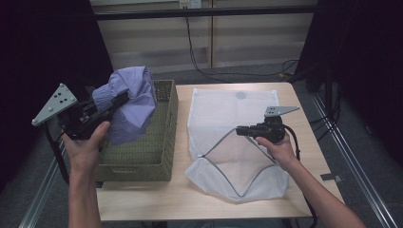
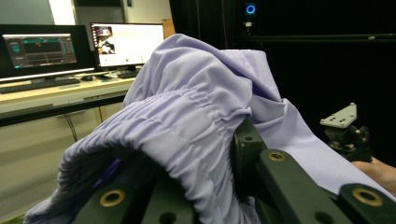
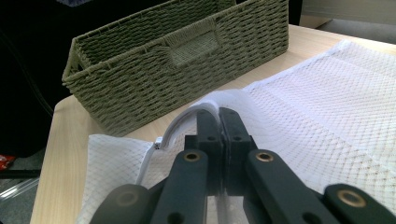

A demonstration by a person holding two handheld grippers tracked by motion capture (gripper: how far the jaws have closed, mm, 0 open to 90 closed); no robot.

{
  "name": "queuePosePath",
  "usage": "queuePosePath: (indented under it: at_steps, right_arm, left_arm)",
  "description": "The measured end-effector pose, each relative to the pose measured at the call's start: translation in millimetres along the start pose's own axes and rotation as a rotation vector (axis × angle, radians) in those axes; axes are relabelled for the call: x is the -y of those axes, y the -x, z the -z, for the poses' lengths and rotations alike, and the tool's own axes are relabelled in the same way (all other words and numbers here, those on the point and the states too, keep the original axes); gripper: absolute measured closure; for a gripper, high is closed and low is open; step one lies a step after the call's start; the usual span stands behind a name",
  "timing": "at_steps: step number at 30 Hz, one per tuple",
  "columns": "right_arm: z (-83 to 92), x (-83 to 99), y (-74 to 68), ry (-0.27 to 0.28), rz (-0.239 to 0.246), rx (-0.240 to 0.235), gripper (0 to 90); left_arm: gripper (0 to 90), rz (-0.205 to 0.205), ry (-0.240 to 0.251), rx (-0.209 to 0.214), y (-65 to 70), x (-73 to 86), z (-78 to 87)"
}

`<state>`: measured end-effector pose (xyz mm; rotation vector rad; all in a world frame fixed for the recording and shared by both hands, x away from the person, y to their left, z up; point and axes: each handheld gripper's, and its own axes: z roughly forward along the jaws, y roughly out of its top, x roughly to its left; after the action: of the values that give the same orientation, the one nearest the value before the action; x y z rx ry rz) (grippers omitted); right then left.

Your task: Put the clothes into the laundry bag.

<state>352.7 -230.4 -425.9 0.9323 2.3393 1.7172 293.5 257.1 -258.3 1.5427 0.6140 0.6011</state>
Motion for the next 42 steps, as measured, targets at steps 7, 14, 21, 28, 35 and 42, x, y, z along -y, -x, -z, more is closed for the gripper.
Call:
queuePosePath:
  at_steps: [7,14,21,28,35,42]
  right_arm:
    - [-0.8,0.3,0.1,-0.002,0.001,-0.001,88.9]
    - [-0.7,0.2,0.0,-0.003,0.002,-0.003,88.9]
    - [-0.6,0.3,-0.2,-0.003,0.004,-0.003,88.9]
    - [-0.5,0.5,-0.1,0.001,0.003,0.0,88.9]
    - [-0.7,0.6,0.0,0.001,0.006,-0.002,88.9]
    - [-1.0,0.7,0.0,0.002,0.005,-0.001,88.9]
  left_arm:
    - [82.0,-0.021,0.009,0.023,10.8,-6.2,-3.7]
    - [81.9,-0.047,0.01,0.059,23.6,-13.3,-6.3]
    - [81.9,-0.048,0.008,0.089,38.9,-17.2,-14.1]
    - [81.8,-0.062,0.003,0.165,57.9,-21.1,-25.0]
    - [81.8,-0.094,-0.019,0.227,79.1,-22.4,-37.5]
    - [81.8,-0.109,-0.059,0.288,93.4,-19.0,-52.1]
